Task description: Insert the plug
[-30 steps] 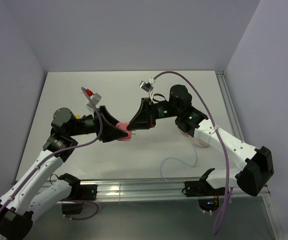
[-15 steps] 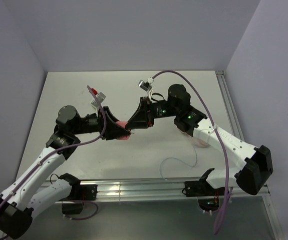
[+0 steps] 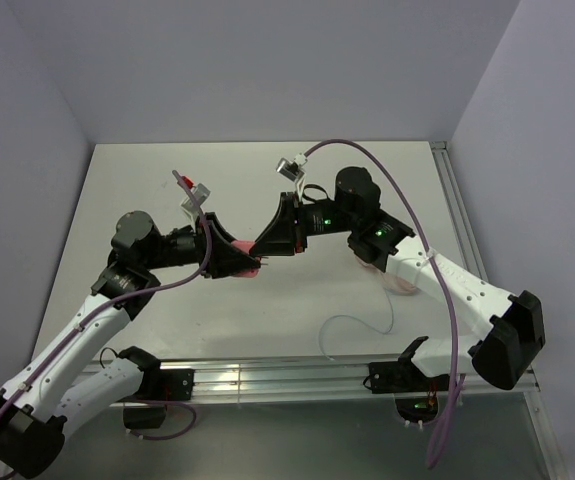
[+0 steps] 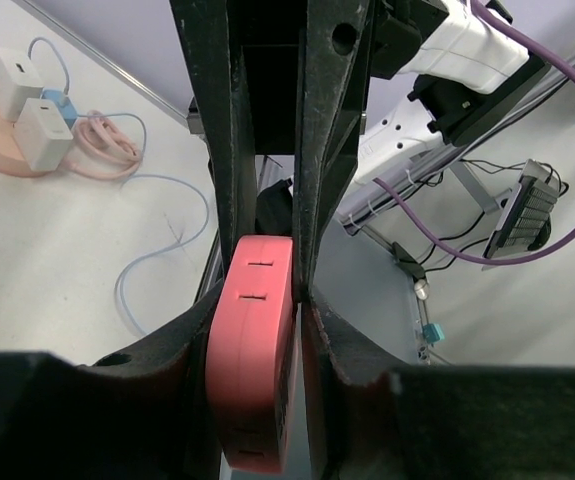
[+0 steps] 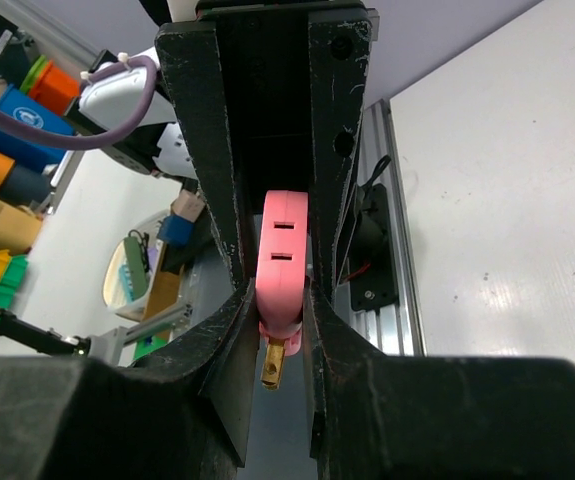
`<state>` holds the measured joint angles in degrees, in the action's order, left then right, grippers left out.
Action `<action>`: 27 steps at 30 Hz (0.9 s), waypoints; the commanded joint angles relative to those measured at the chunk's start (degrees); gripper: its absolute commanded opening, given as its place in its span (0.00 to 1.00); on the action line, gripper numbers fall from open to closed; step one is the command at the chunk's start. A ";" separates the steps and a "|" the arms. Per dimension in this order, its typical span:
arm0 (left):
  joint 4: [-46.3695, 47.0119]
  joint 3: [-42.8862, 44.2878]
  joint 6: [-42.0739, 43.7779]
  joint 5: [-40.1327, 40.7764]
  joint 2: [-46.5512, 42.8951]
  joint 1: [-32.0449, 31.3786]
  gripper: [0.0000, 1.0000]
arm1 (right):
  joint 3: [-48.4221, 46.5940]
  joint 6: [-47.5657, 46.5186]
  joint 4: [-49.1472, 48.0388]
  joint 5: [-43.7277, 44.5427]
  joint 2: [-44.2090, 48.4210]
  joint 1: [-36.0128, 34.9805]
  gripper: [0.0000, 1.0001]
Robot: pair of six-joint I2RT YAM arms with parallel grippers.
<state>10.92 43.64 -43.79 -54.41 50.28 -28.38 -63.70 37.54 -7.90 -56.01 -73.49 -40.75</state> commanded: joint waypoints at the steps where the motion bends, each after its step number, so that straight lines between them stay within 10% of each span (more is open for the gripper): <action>1: 0.42 2.41 -1.82 3.87 -0.36 -0.27 0.01 | -3.62 -3.69 1.57 0.37 0.11 -1.96 0.00; 4: -3.69 3.73 -0.60 6.32 -0.18 -0.36 0.01 | -4.85 -4.58 4.29 1.86 0.02 -2.14 0.16; 5: -5.36 4.26 0.80 7.21 -0.27 -0.36 0.00 | -5.64 -5.36 5.86 4.30 0.10 -2.14 0.40; 9: -13.44 6.54 3.36 12.39 -0.89 -0.18 0.00 | -7.23 -5.99 12.73 10.91 0.72 -0.56 0.71; 20: -23.84 9.18 4.68 18.20 1.22 1.13 0.00 | -2.31 -3.09 17.23 18.22 1.25 8.85 0.73; 27: -11.93 7.18 -0.94 16.54 -1.06 1.75 0.00 | 9.54 4.46 -5.13 3.38 6.08 8.76 0.61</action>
<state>-10.55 50.68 -41.89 -36.91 51.22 -26.81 -57.91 37.19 2.04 -44.42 -71.09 -31.83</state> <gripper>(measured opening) 0.234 0.618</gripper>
